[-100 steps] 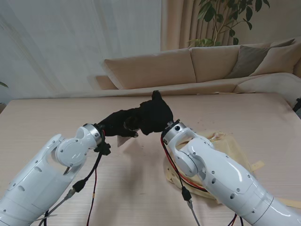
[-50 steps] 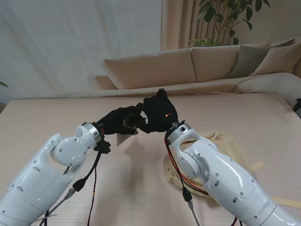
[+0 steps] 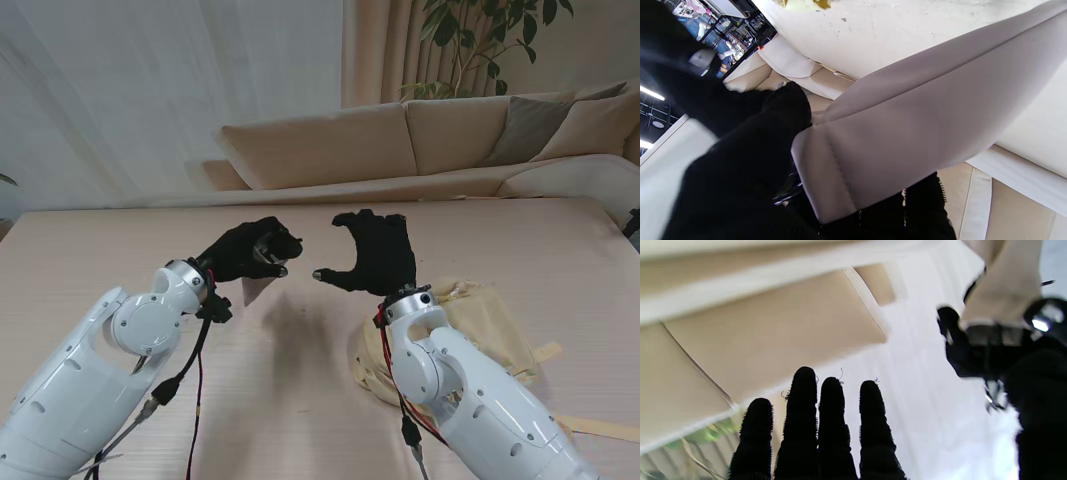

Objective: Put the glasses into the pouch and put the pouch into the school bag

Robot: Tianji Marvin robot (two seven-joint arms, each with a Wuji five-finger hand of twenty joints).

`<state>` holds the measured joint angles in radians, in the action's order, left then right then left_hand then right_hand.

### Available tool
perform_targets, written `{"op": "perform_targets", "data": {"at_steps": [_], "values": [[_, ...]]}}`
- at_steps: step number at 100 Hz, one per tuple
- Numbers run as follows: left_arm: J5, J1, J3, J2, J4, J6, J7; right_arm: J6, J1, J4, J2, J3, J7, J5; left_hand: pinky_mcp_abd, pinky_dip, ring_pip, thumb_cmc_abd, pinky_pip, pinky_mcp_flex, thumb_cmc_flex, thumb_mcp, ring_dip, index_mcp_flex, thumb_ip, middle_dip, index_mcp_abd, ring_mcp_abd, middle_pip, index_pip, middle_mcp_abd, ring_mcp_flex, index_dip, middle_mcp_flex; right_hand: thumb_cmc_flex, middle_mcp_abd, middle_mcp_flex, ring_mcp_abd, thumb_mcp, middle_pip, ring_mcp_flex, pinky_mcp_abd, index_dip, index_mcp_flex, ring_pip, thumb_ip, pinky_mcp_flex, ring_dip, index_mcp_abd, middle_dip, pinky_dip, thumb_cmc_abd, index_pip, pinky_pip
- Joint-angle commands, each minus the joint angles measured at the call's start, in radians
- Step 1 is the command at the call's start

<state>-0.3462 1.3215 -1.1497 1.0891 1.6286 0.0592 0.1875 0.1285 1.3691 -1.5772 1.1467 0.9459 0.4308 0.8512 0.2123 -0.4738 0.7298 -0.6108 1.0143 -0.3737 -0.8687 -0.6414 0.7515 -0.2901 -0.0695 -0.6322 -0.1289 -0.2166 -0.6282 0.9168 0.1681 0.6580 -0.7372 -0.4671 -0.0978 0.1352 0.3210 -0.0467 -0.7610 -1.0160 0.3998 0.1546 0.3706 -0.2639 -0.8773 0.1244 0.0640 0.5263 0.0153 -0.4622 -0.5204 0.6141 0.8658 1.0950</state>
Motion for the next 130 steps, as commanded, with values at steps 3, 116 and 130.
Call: {"op": "perform_targets", "data": {"at_steps": [3, 116, 130], "values": [[0.017, -0.003, 0.002, 0.017, 0.004, 0.007, -0.008, 0.005, 0.032, 0.022, 0.022, -0.015, -0.041, -0.034, 0.016, -0.021, 0.047, 0.101, 0.049, 0.003, -0.075, -0.022, 0.009, -0.042, 0.029, -0.010, 0.015, 0.022, -0.020, 0.070, -0.022, 0.033, -0.028, -0.037, 0.051, -0.024, -0.060, 0.015, -0.020, 0.072, -0.055, -0.012, -0.049, 0.070, 0.126, -0.030, 0.022, -0.065, 0.033, 0.039, 0.028, 0.025, -0.041, -0.088], [0.425, -0.011, 0.068, 0.098, -0.056, 0.011, -0.127, 0.184, -0.054, 0.051, 0.168, -0.177, 0.026, -0.428, -0.002, -0.014, 0.030, 0.105, 0.029, 0.023, -0.093, -0.014, -0.012, -0.031, 0.025, -0.013, 0.031, 0.026, -0.027, 0.101, -0.040, 0.015, -0.040, -0.022, -0.043, -0.065, -0.019, 0.066, 0.058, 0.100, -0.021, -0.002, -0.077, 0.075, 0.275, -0.016, 0.025, -0.138, 0.000, 0.046, 0.092, 0.006, 0.045, -0.168], [0.482, -0.011, 0.070, 0.104, -0.066, 0.016, -0.120, 0.165, -0.058, 0.070, 0.189, -0.176, 0.070, -0.459, -0.005, -0.011, 0.025, 0.108, 0.020, 0.030, -0.102, -0.013, -0.017, -0.031, 0.024, -0.013, 0.033, 0.025, -0.027, 0.105, -0.040, 0.009, -0.042, -0.022, -0.128, -0.072, 0.033, 0.065, 0.118, 0.052, 0.016, 0.000, -0.025, 0.039, 0.218, -0.013, 0.024, -0.109, -0.021, 0.021, 0.081, -0.007, 0.094, -0.133]]}}
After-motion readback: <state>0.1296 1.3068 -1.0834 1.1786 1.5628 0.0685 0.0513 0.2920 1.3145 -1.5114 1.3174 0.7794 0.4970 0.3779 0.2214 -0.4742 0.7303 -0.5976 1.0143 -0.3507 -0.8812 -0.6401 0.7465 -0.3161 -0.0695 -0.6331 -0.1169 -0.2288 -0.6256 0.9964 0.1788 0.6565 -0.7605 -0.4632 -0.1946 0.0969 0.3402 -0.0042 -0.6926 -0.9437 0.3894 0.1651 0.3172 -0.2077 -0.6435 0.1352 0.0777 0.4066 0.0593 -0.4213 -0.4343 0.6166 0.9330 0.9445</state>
